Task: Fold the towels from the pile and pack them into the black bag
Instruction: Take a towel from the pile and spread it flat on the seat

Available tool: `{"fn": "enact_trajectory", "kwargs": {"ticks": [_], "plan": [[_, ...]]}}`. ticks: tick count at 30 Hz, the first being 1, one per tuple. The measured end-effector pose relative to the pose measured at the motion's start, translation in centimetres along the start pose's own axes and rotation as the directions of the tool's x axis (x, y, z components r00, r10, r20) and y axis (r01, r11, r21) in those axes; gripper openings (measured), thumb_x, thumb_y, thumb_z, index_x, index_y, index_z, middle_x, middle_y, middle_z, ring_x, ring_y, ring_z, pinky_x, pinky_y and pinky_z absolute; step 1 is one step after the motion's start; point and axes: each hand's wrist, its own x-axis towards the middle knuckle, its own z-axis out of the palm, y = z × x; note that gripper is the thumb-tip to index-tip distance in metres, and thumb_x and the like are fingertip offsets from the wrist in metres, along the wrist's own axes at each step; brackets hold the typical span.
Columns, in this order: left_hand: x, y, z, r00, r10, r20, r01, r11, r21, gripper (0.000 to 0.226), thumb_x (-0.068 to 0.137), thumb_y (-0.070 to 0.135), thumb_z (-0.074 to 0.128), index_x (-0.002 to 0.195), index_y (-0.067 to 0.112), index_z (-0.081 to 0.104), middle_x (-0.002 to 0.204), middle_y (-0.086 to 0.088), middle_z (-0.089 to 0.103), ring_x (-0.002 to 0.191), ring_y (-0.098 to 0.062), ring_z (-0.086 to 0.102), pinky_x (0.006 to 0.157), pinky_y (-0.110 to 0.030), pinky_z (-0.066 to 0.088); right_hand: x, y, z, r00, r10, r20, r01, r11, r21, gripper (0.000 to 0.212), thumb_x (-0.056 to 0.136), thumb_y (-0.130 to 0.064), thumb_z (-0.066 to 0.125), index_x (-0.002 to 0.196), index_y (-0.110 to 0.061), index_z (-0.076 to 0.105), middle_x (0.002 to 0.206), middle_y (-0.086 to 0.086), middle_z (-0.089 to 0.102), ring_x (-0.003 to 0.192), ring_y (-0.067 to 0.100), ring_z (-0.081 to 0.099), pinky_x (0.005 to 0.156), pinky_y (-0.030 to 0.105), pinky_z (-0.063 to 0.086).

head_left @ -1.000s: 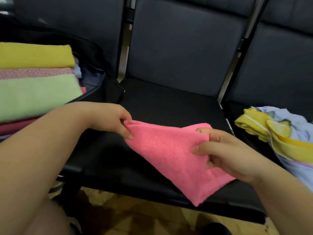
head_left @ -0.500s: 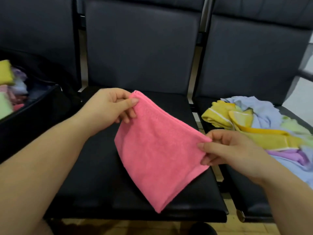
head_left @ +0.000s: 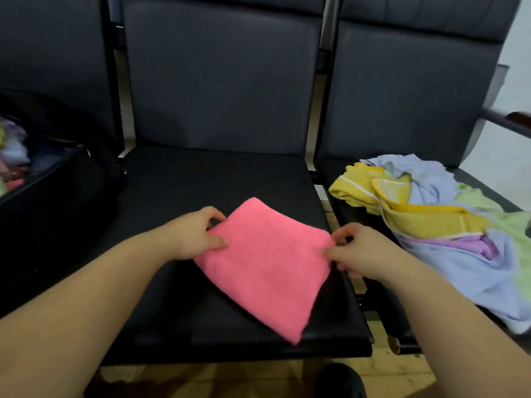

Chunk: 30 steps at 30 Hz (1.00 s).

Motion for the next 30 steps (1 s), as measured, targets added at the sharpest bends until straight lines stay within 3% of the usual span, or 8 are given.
{"fn": "enact_trajectory", "kwargs": {"ticks": [3, 5, 9, 13, 16, 19, 23, 30], "plan": [[-1.2, 0.3, -0.6, 0.995, -0.024, 0.097, 0.030, 0.997, -0.069, 0.030, 0.087, 0.030, 0.067, 0.111, 0.023, 0.051, 0.087, -0.003, 0.065, 0.064, -0.013, 0.061, 0.058, -0.026, 0.049, -0.3, 0.0, 0.5, 0.995, -0.099, -0.029, 0.096, 0.991, -0.089, 0.063, 0.080, -0.038, 0.071, 0.135, -0.022, 0.044, 0.128, 0.001, 0.056, 0.110, 0.017, 0.057, 0.088, 0.028, 0.045], [-2.3, 0.3, -1.2, 0.999, 0.041, 0.014, -0.041, 0.999, -0.036, 0.021, 0.085, 0.035, 0.068, 0.098, 0.027, 0.054, 0.076, 0.002, 0.066, 0.054, -0.009, 0.060, 0.054, -0.022, 0.045, -1.1, -0.2, 1.2, 0.978, -0.202, -0.052, 0.194, 0.972, -0.131, 0.069, 0.080, -0.040, 0.070, 0.140, -0.025, 0.039, 0.139, -0.002, 0.046, 0.120, 0.016, 0.052, 0.093, 0.028, 0.044], [-4.6, -0.2, -1.3, 0.945, 0.309, -0.110, -0.308, 0.951, 0.026, 0.027, 0.069, 0.055, 0.073, 0.084, 0.037, 0.061, 0.083, 0.011, 0.060, 0.076, -0.004, 0.057, 0.072, -0.022, 0.048, -4.2, -0.6, 2.9, 0.899, -0.438, 0.014, 0.431, 0.878, -0.206, 0.049, 0.081, -0.053, 0.067, 0.124, -0.032, 0.057, 0.124, -0.016, 0.052, 0.118, 0.003, 0.045, 0.100, 0.023, 0.037], [-6.6, -0.7, 0.5, 0.903, 0.404, 0.145, -0.426, 0.886, 0.182, 0.056, 0.060, 0.072, 0.064, 0.106, 0.043, 0.055, 0.109, 0.030, 0.047, 0.104, 0.011, 0.042, 0.088, -0.004, 0.032, -5.3, 0.3, 3.8, 0.882, -0.464, 0.083, 0.460, 0.810, -0.365, 0.100, 0.051, -0.098, 0.030, 0.122, -0.033, 0.059, 0.128, -0.014, 0.054, 0.128, 0.007, 0.039, 0.114, 0.034, 0.026], [-6.9, -2.1, 1.4, 0.896, 0.430, 0.109, -0.443, 0.860, 0.254, 0.055, 0.081, 0.054, 0.064, 0.131, 0.040, 0.044, 0.131, 0.029, 0.037, 0.126, 0.007, 0.031, 0.106, -0.012, 0.024, -5.5, 0.6, 3.5, 0.915, -0.375, 0.146, 0.402, 0.837, -0.370, 0.096, 0.056, -0.088, 0.033, 0.134, -0.035, 0.047, 0.141, -0.015, 0.042, 0.136, 0.008, 0.030, 0.118, 0.036, 0.017], [-7.2, -3.2, 2.5, 0.863, 0.505, -0.019, -0.471, 0.816, 0.335, 0.047, 0.089, 0.051, 0.052, 0.132, 0.033, 0.049, 0.135, 0.021, 0.044, 0.129, 0.003, 0.037, 0.110, -0.017, 0.024, -5.7, 0.5, 3.3, 0.914, -0.362, 0.181, 0.404, 0.847, -0.347, 0.080, 0.070, -0.073, 0.053, 0.139, -0.035, 0.040, 0.147, -0.015, 0.034, 0.139, 0.008, 0.025, 0.117, 0.031, 0.016], [-6.9, -3.4, 3.0, 0.838, 0.526, -0.147, -0.470, 0.832, 0.295, 0.045, 0.085, 0.058, 0.033, 0.104, 0.029, 0.061, 0.107, 0.018, 0.060, 0.105, 0.001, 0.053, 0.097, -0.029, 0.044, -5.3, 0.5, 3.1, 0.910, -0.356, 0.213, 0.412, 0.833, -0.369, 0.078, 0.074, -0.064, 0.064, 0.142, -0.038, 0.034, 0.151, -0.013, 0.030, 0.141, 0.012, 0.023, 0.114, 0.029, 0.022], [-5.8, -2.9, 0.5, 0.924, 0.335, -0.184, -0.337, 0.941, 0.022, 0.018, 0.094, 0.042, 0.044, 0.088, 0.026, 0.050, 0.083, 0.006, 0.062, 0.079, -0.008, 0.059, 0.077, -0.036, 0.048, -3.0, 0.0, 2.5, 0.920, -0.331, 0.208, 0.389, 0.829, -0.402, 0.079, 0.076, -0.052, 0.072, 0.143, -0.038, 0.031, 0.131, -0.010, 0.052, 0.114, 0.009, 0.052, 0.091, 0.021, 0.042]]}}
